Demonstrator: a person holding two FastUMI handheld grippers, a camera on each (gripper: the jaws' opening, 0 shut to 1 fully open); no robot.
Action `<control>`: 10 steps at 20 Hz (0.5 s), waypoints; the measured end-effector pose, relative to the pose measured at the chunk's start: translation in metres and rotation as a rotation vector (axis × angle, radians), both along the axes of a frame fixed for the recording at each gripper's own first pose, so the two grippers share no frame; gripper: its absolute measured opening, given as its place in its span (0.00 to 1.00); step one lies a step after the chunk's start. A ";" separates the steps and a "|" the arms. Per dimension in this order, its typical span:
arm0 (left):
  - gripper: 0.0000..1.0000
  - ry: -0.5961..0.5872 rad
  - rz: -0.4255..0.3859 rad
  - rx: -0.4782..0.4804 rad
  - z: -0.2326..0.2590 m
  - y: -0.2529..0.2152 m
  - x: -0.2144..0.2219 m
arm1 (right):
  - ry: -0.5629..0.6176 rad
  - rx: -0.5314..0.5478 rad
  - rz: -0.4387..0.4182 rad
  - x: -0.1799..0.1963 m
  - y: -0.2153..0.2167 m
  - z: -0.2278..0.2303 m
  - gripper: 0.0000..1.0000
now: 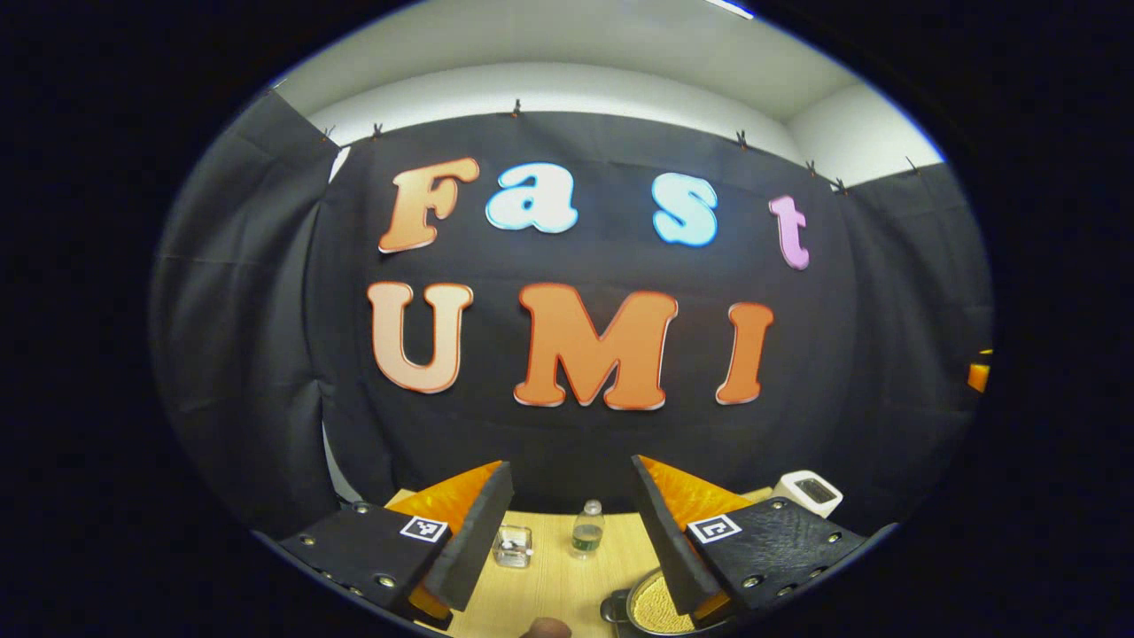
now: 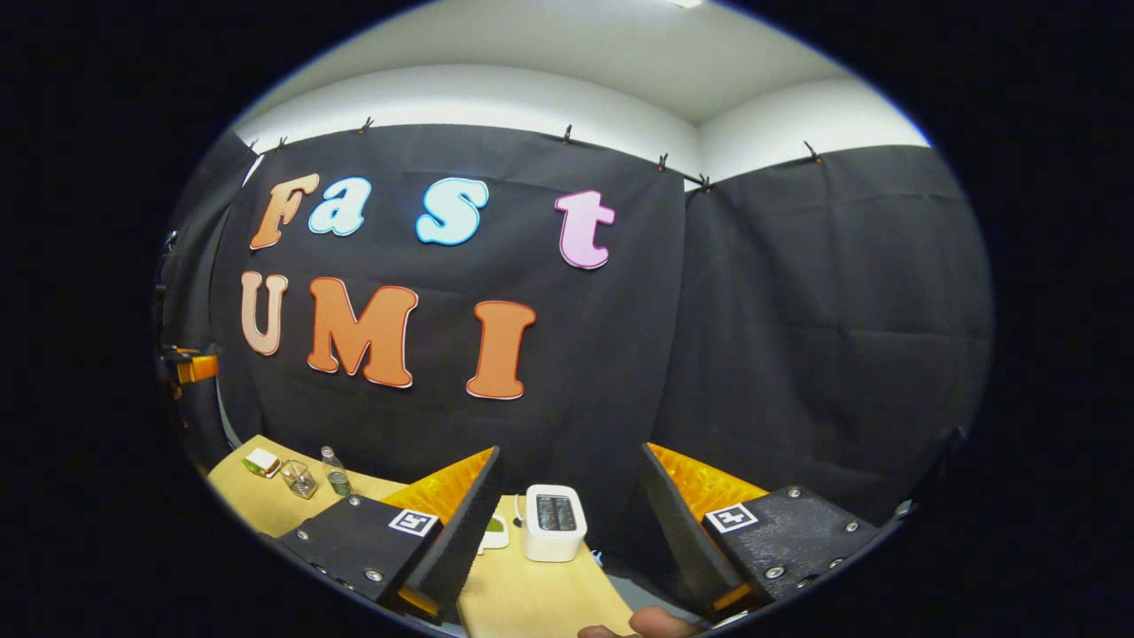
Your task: First push the handle of the pot to place it horizontally, then grasp the pot with both hands and set it on the induction cooktop.
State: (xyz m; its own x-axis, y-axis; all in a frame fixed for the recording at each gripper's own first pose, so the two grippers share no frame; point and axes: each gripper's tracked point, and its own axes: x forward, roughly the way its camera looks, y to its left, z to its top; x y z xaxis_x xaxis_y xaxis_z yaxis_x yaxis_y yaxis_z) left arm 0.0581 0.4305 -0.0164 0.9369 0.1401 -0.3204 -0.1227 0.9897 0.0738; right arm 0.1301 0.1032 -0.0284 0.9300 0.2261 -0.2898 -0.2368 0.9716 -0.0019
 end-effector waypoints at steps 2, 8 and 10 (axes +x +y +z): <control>0.83 -0.046 0.053 -0.041 0.036 0.010 -0.001 | -0.042 -0.009 -0.003 -0.004 -0.002 0.033 0.95; 0.80 -0.264 0.047 0.047 0.158 0.012 0.005 | -0.116 0.034 0.038 -0.005 0.012 0.099 0.95; 0.80 -0.352 0.044 0.079 0.190 0.010 0.002 | -0.139 0.043 0.009 0.002 0.007 0.117 0.97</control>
